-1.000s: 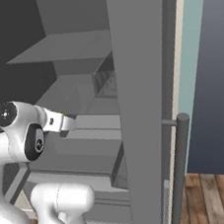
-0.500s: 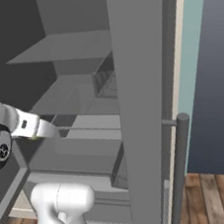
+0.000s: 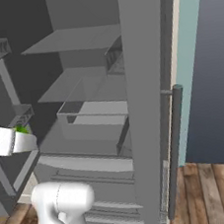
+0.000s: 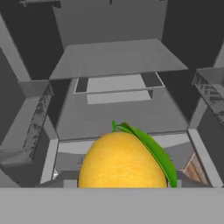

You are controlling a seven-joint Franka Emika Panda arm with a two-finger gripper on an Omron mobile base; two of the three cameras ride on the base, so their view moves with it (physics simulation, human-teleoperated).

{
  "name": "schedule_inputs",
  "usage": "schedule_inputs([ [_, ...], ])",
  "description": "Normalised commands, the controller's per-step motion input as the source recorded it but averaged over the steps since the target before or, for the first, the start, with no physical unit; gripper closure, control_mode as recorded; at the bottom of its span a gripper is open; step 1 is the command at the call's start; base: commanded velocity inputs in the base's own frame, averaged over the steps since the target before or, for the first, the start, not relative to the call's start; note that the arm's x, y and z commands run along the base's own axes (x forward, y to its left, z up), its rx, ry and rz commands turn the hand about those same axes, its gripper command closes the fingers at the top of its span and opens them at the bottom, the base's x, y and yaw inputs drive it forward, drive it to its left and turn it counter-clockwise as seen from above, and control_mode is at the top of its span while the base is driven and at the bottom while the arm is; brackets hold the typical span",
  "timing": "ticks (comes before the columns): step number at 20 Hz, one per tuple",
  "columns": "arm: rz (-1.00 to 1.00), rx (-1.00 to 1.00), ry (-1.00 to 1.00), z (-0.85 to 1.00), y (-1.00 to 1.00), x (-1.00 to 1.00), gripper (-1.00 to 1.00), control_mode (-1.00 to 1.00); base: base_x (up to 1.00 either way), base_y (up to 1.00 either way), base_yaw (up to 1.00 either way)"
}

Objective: Grab the garlic and lemon from the fridge, place them in the blender, close the lid, and turn on the blender to create a marinade.

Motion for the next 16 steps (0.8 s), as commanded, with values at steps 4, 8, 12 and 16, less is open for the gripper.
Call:
schedule_inputs([
  [4, 0.0, 0.0, 0.0, 0.0, 0.0, 0.0, 1.0, 1.0, -1.0, 0.04, 0.0],
  [8, 0.0, 0.0, 0.0, 0.0, 0.0, 0.0, 1.0, 1.0, -1.0, 0.0, -0.33],
  [12, 0.0, 0.0, 0.0, 0.0, 0.0, 0.0, 1.0, 1.0, -1.0, 0.03, -0.63],
  [16, 0.0, 0.0, 0.0, 0.0, 0.0, 0.0, 1.0, 1.0, -1.0, 0.01, -0.74],
])
